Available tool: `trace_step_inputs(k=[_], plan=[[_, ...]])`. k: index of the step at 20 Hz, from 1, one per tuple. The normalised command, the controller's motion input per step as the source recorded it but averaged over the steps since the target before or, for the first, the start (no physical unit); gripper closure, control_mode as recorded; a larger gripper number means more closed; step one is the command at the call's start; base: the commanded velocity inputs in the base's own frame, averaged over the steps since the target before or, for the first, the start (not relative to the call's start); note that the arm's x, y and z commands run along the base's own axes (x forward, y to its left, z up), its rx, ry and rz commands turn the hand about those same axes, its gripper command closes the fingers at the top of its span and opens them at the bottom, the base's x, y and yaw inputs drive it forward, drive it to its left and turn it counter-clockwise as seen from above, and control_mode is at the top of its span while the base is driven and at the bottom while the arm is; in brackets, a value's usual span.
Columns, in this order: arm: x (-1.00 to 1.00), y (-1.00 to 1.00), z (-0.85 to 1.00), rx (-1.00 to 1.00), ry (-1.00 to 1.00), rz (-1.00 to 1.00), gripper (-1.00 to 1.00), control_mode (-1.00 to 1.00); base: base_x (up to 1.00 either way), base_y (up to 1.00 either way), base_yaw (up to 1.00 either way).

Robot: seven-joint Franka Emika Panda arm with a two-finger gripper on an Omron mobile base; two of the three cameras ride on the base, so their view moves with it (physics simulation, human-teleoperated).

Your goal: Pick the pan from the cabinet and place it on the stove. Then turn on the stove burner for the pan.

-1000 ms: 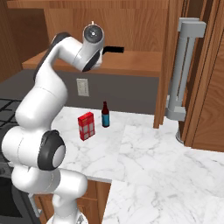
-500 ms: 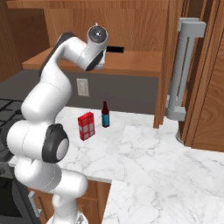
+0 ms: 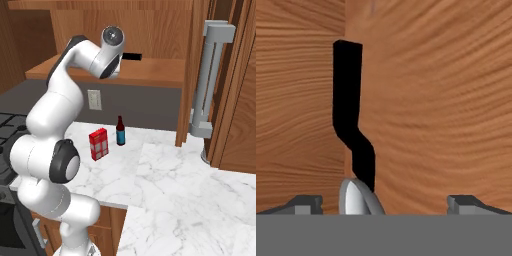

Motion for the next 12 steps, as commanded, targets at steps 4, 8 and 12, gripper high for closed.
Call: trace_step_inputs(k=[4, 8, 12], plan=[[0.34, 0.0, 0.0, 0.0, 0.0, 0.0, -1.0, -1.0, 0.0, 0.0, 0.0], [0.38, 0.0, 0.0, 0.0, 0.0, 0.0, -1.0, -1.0, 0.0, 0.0, 0.0], [0.33, 0.0, 0.03, 0.0, 0.0, 0.0, -1.0, -1.0, 0.0, 0.0, 0.0]])
